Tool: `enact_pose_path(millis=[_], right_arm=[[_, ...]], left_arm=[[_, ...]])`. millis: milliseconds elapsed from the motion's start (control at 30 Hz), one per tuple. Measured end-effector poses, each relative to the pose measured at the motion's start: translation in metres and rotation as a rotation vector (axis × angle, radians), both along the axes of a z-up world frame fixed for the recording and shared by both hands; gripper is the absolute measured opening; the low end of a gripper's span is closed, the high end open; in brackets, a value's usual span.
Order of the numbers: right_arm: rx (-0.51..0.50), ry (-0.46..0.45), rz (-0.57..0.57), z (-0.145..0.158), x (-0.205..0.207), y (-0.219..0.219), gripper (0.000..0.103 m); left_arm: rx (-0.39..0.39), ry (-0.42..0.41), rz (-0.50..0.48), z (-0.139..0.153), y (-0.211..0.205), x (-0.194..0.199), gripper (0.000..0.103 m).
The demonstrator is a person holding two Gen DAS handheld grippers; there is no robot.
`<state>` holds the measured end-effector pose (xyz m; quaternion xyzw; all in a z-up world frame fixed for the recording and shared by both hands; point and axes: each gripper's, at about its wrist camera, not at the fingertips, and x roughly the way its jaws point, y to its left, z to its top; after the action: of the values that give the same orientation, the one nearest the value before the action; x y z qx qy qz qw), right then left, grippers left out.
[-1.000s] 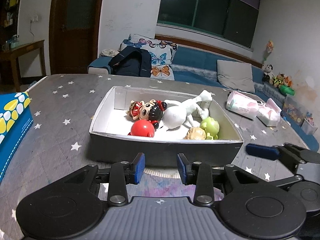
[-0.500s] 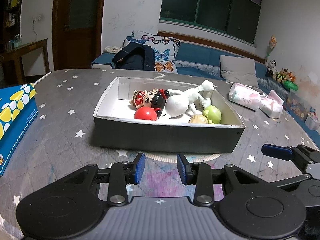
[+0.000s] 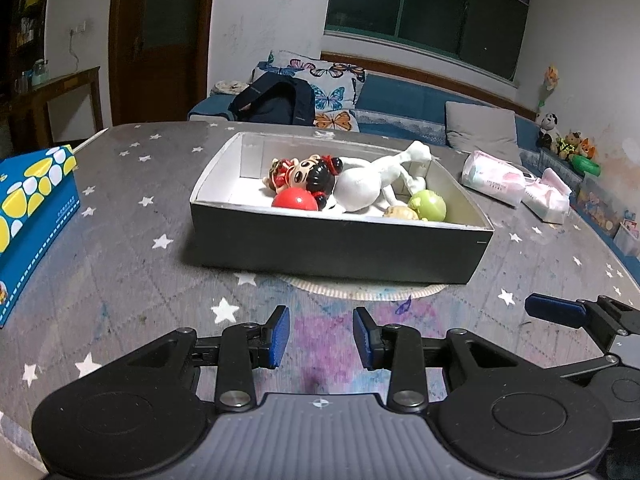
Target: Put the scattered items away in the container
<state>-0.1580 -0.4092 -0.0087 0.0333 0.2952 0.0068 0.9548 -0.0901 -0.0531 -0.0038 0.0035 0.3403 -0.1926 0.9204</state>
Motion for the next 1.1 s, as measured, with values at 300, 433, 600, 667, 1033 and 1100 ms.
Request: enact_pose_path(millis=[300, 433, 600, 667, 1033, 1100], right_arm=[[-0.025, -0.004, -0.026, -0.005, 0.000, 0.004, 0.103], [-0.034, 0.000, -0.030, -0.008, 0.001, 0.005, 0.103], [-0.043, 0.003, -0.037, -0.010, 0.001, 0.005, 0.103], [-0.046, 0.004, -0.038, -0.012, 0.002, 0.004, 0.103], [-0.047, 0.020, -0.044, -0.017, 0.008, 0.003, 0.103], [-0.047, 0.021, -0.044, -0.018, 0.009, 0.002, 0.103]], left_arm=[[0.003, 0.007, 0.000, -0.005, -0.002, -0.002, 0.037], [0.004, 0.003, 0.004, -0.007, -0.003, -0.002, 0.037], [0.003, 0.001, 0.011, -0.009, -0.004, -0.001, 0.037], [0.003, 0.003, 0.016, -0.009, -0.004, 0.000, 0.037], [0.009, 0.011, 0.020, -0.012, -0.005, 0.005, 0.037], [0.014, 0.009, 0.017, -0.012, -0.006, 0.005, 0.037]])
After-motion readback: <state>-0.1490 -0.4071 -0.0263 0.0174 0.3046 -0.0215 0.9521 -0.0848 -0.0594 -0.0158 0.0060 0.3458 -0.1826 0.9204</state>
